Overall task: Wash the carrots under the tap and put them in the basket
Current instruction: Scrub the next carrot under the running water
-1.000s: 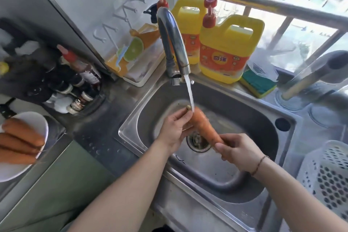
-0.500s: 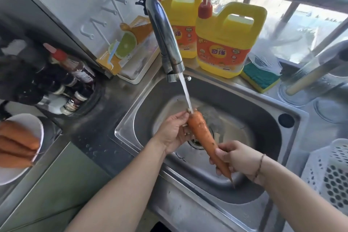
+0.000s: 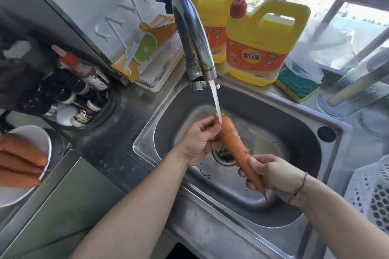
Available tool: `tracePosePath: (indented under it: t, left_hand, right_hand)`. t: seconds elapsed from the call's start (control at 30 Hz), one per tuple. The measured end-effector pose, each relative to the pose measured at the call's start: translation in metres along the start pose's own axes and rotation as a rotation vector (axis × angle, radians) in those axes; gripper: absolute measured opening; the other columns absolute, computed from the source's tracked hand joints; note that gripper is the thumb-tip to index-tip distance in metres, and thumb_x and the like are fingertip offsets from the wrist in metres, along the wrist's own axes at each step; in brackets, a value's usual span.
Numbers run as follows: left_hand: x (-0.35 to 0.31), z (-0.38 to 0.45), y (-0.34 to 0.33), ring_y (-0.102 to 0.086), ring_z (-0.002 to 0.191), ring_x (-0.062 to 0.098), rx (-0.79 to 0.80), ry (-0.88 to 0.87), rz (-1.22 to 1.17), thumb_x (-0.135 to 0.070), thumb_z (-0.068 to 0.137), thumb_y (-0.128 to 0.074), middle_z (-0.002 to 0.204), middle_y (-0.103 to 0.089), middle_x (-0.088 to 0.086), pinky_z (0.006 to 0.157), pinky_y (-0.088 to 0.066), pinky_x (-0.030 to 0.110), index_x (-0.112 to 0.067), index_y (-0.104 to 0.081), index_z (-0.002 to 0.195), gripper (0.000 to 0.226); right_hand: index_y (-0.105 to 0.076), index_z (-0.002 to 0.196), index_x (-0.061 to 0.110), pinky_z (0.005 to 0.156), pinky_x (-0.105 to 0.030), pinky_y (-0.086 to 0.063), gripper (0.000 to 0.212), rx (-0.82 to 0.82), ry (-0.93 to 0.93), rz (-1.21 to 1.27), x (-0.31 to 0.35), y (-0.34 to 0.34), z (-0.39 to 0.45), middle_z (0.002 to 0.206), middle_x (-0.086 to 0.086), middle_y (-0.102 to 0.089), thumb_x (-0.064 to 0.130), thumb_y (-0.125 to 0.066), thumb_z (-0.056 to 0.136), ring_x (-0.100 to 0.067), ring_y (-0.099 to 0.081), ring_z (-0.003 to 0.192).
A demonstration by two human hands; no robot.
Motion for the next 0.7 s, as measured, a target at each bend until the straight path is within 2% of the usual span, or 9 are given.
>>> tracePosePath:
  t: [0.1, 0.23, 0.27, 0.33, 0.37, 0.43, 0.57, 0.63, 0.7]
  left_hand:
    - [0.004, 0.002, 0.001, -0.067, 0.092, 0.022, -0.043, -0.005, -0.003, -0.002, 0.094, -0.055, 0.104, -0.068, 0.013, 0.076, -0.060, 0.035, -0.007, -0.062, 0.118, 0.025]
    - [0.014, 0.006, 0.003, -0.065, 0.082, 0.028, -0.345, -0.034, -0.026, -0.008, 0.093, -0.064, 0.092, -0.066, 0.018, 0.067, -0.059, 0.034, -0.006, -0.069, 0.095, 0.005]
    - [0.016, 0.007, 0.005, -0.064, 0.082, 0.029, -0.416, -0.031, -0.012, -0.011, 0.092, -0.067, 0.090, -0.067, 0.018, 0.067, -0.058, 0.034, -0.007, -0.070, 0.090, 0.006]
    - [0.017, 0.008, 0.009, -0.065, 0.080, 0.027, -0.495, -0.034, 0.037, -0.016, 0.091, -0.070, 0.083, -0.069, 0.013, 0.068, -0.058, 0.034, -0.010, -0.072, 0.081, 0.012]
    - [0.015, 0.008, 0.011, -0.066, 0.079, 0.026, -0.495, -0.033, 0.057, -0.019, 0.092, -0.070, 0.081, -0.070, 0.012, 0.070, -0.059, 0.036, -0.011, -0.072, 0.080, 0.014]
    - [0.011, 0.008, 0.012, -0.069, 0.078, 0.023, -0.395, -0.011, 0.072, -0.022, 0.096, -0.064, 0.083, -0.071, 0.012, 0.073, -0.060, 0.039, -0.009, -0.072, 0.089, 0.016]
    - [0.008, 0.005, 0.013, -0.071, 0.086, 0.022, -0.104, 0.039, -0.025, -0.012, 0.101, -0.049, 0.097, -0.073, 0.013, 0.076, -0.061, 0.036, -0.004, -0.065, 0.114, 0.022]
    - [0.007, 0.004, 0.012, -0.071, 0.089, 0.021, -0.025, 0.067, -0.062, -0.008, 0.100, -0.047, 0.100, -0.072, 0.012, 0.077, -0.061, 0.035, -0.005, -0.063, 0.119, 0.025]
    - [0.009, 0.004, 0.010, -0.070, 0.086, 0.021, -0.053, 0.066, -0.030, -0.007, 0.097, -0.054, 0.098, -0.071, 0.011, 0.074, -0.061, 0.034, -0.006, -0.064, 0.115, 0.021]
  right_hand:
    - [-0.057, 0.098, 0.004, 0.048, -0.024, -0.040, 0.027, -0.046, -0.016, -0.112, -0.002, -0.006, 0.005, 0.074, -0.005, -0.060, 0.013, -0.033, 0.107, -0.018, -0.052, 0.047]
    - [-0.054, 0.081, 0.018, 0.048, -0.021, -0.037, 0.030, -0.246, 0.091, -0.605, 0.000, -0.017, 0.013, 0.077, -0.002, -0.061, 0.016, -0.035, 0.105, -0.012, -0.049, 0.051]
    - [-0.053, 0.078, 0.019, 0.049, -0.021, -0.038, 0.031, -0.258, 0.106, -0.634, -0.001, -0.018, 0.014, 0.077, -0.001, -0.062, 0.017, -0.036, 0.104, -0.011, -0.049, 0.050]
    - [-0.056, 0.079, 0.015, 0.050, -0.022, -0.040, 0.033, -0.216, 0.075, -0.529, -0.006, -0.017, 0.016, 0.074, -0.001, -0.062, 0.016, -0.036, 0.105, -0.014, -0.050, 0.048]
    - [-0.058, 0.082, 0.012, 0.052, -0.026, -0.041, 0.033, -0.176, 0.056, -0.459, -0.009, -0.016, 0.017, 0.073, -0.003, -0.062, 0.016, -0.035, 0.105, -0.017, -0.050, 0.049]
    - [-0.059, 0.090, 0.007, 0.053, -0.032, -0.039, 0.032, -0.116, 0.035, -0.305, -0.011, -0.013, 0.017, 0.071, -0.004, -0.061, 0.015, -0.034, 0.107, -0.021, -0.050, 0.050]
    - [-0.058, 0.102, 0.002, 0.047, -0.025, -0.037, 0.030, -0.054, -0.051, 0.003, -0.013, -0.008, 0.012, 0.065, -0.002, -0.061, 0.017, -0.032, 0.108, -0.017, -0.049, 0.045]
    - [-0.057, 0.103, 0.001, 0.046, -0.024, -0.037, 0.030, -0.043, -0.074, 0.030, -0.015, -0.007, 0.010, 0.065, -0.003, -0.060, 0.017, -0.032, 0.107, -0.017, -0.050, 0.044]
    - [-0.056, 0.099, 0.002, 0.046, -0.024, -0.038, 0.028, -0.088, -0.062, -0.055, -0.014, -0.009, 0.009, 0.067, -0.004, -0.059, 0.014, -0.032, 0.108, -0.017, -0.049, 0.045]
Point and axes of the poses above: each hand's wrist, its own z-axis towards the middle knuckle, its own y-axis out of the back of the hand, x = y × z, the point moved 4 cm from there along z, towards the middle knuckle
